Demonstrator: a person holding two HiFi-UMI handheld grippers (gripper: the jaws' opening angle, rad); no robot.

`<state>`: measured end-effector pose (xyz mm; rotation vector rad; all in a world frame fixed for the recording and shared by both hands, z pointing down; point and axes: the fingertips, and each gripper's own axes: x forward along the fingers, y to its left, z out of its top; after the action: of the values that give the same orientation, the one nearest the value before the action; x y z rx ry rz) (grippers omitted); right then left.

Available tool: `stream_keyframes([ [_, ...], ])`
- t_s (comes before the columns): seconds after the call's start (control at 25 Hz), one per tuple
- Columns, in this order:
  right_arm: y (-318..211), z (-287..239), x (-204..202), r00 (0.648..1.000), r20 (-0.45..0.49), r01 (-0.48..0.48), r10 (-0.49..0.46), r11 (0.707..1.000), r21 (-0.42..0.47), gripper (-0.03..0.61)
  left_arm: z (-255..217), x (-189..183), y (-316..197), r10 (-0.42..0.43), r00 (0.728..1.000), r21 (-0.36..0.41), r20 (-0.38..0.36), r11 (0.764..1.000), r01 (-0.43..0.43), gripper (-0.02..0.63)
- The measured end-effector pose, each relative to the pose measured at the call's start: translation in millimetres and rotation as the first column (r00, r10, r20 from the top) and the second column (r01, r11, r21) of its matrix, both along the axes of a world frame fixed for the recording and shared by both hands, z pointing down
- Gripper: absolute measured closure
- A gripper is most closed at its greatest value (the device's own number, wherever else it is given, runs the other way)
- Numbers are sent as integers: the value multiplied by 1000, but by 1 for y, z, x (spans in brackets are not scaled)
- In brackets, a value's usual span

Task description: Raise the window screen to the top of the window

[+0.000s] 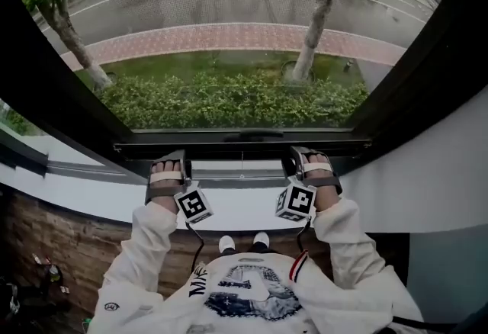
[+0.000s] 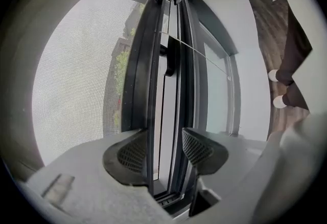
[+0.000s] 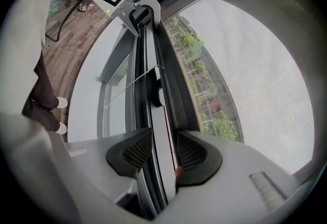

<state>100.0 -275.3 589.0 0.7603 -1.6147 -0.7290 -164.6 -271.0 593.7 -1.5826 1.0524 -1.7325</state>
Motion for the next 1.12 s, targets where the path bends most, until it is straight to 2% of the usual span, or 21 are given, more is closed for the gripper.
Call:
stream_keyframes([
  [0.16, -2, -12, 0, 1000, 3, 0, 0, 1000, 27, 432, -8, -2, -1, -3, 1000, 11, 11, 1000, 3, 408],
  [0.28, -2, -25, 0, 1000, 12, -15, 15, 999, 46, 433, -24, 1, -5, 5, 1000, 55, -19, 998, -4, 408],
  [0.4, -3, -34, 0, 1000, 16, -22, 21, 998, 61, 434, -35, 2, -7, 7, 1000, 73, -13, 997, -6, 408],
  [0.56, -4, -43, -1, 999, 20, -29, 28, 996, 80, 436, -35, -3, -4, 7, 1000, 63, 7, 998, -7, 408],
  [1.12, -6, -63, -1, 1000, 27, -20, 16, 989, 144, 436, -55, -3, -6, 12, 1000, 107, 22, 994, -14, 408],
])
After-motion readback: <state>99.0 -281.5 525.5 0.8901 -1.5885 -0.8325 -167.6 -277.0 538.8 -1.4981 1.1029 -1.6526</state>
